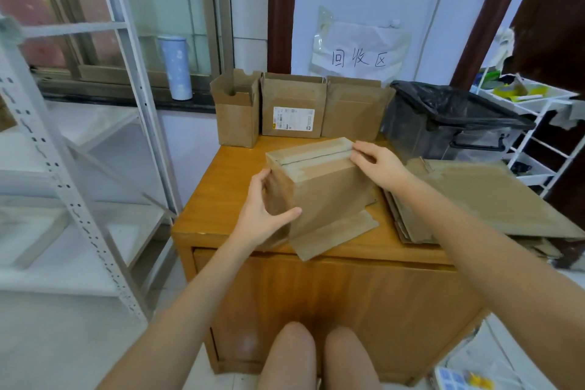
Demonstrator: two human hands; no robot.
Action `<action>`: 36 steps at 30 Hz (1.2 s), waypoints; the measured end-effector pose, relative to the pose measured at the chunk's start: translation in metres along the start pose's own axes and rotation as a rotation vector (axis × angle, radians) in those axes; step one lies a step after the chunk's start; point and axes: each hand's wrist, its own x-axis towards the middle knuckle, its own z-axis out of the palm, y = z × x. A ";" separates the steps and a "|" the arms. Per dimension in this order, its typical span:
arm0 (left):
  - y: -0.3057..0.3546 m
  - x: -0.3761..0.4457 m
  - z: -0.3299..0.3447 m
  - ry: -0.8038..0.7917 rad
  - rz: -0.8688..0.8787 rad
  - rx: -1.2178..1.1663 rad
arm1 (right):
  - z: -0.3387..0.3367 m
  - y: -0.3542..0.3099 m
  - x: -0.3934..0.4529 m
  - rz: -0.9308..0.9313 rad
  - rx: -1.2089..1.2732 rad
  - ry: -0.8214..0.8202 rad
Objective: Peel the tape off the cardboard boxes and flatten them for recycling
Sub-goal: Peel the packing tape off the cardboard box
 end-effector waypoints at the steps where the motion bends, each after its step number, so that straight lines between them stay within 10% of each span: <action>1: -0.001 -0.001 0.001 0.016 0.005 -0.002 | 0.001 0.000 0.003 -0.029 -0.084 -0.025; 6: 0.004 -0.002 0.017 0.187 0.022 0.128 | 0.006 -0.019 0.009 -0.183 -0.486 0.147; 14: 0.015 -0.009 0.058 0.437 0.062 0.372 | 0.024 -0.062 -0.036 -0.785 -0.382 0.110; 20: 0.016 -0.017 0.075 0.524 0.121 0.467 | 0.022 -0.035 -0.050 -0.665 -0.300 0.086; 30: 0.024 0.003 0.023 0.397 0.511 0.741 | 0.017 -0.025 -0.055 -0.650 -0.082 0.130; 36: 0.036 0.029 -0.001 0.032 0.742 0.745 | 0.006 -0.021 -0.051 -0.727 -0.173 0.002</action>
